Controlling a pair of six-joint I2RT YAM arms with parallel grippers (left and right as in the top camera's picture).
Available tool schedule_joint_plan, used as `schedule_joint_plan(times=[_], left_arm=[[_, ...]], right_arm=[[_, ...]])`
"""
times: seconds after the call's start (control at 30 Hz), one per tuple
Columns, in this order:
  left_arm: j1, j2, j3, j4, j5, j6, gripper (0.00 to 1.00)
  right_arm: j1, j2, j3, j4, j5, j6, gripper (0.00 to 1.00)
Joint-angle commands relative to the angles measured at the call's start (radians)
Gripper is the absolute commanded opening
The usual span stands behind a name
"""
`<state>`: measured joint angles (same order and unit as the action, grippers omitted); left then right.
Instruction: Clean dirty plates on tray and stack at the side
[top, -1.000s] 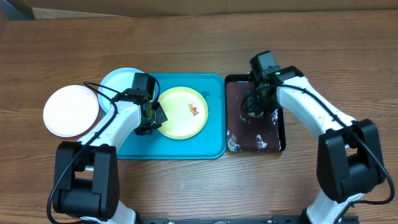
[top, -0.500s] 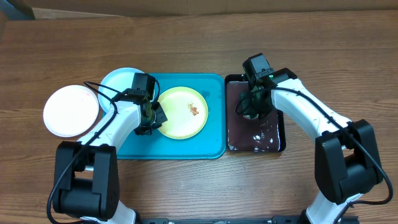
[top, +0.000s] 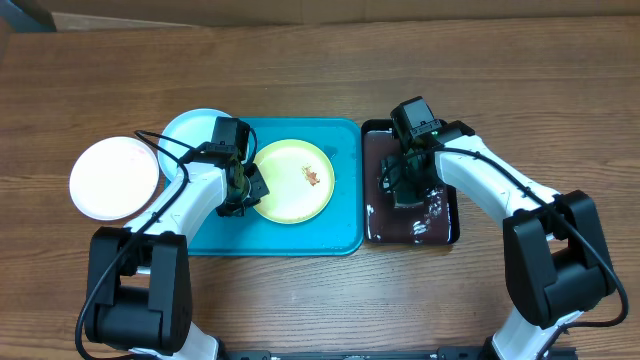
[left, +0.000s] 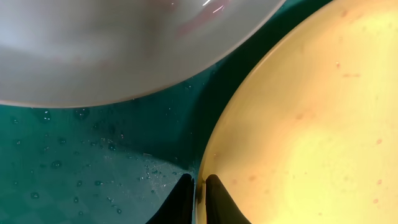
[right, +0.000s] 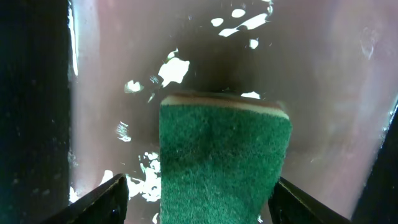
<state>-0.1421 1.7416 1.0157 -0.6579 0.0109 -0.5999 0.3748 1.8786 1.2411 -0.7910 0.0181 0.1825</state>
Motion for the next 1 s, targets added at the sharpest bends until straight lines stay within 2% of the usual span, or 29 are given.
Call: schedule_joint_plan(times=[0.0,0.17,0.3,0.37,0.43,0.47,0.5,0.57,0.6,0.67,0.7,0.97], left_arm=[[0.003,0.011,-0.011,0.001,0.001,0.013,0.11],[0.003,0.011,-0.011,0.001,0.002,0.014,0.11],[0.003,0.011,-0.011,0.0,0.002,0.014,0.11],[0.003,0.011,-0.011,0.001,0.002,0.014,0.11],[0.003,0.011,-0.011,0.001,0.002,0.014,0.11],[0.003,0.011,-0.011,0.0,0.002,0.014,0.11],[0.003,0.011,-0.011,0.0,0.002,0.014,0.11],[0.003,0.011,-0.011,0.0,0.002,0.014,0.11],[0.003,0.011,-0.011,0.0,0.002,0.014,0.11],[0.003,0.011,-0.011,0.001,0.002,0.014,0.11],[0.003,0.011,-0.011,0.001,0.002,0.014,0.11],[0.003,0.011,-0.011,0.001,0.002,0.016,0.11]], right_arm=[[0.001,-0.029,0.0,0.023,0.006,0.0,0.73],[0.001,-0.028,-0.053,0.106,0.011,0.0,0.72],[0.001,-0.027,-0.088,0.176,0.014,0.0,0.6],[0.001,-0.027,-0.088,0.181,0.014,0.0,0.49],[0.001,-0.027,-0.088,0.181,0.014,0.001,0.25],[0.001,-0.027,-0.088,0.181,0.014,0.001,0.1],[0.001,-0.027,-0.088,0.184,0.014,0.0,0.04],[0.001,-0.027,-0.077,0.18,0.014,0.001,0.04],[0.001,-0.027,-0.068,0.173,0.013,0.001,0.1],[0.001,-0.027,-0.028,0.125,0.014,0.0,0.49],[0.0,-0.027,-0.013,0.106,0.014,0.0,0.54],[0.0,-0.027,0.007,0.005,0.013,0.001,0.55]])
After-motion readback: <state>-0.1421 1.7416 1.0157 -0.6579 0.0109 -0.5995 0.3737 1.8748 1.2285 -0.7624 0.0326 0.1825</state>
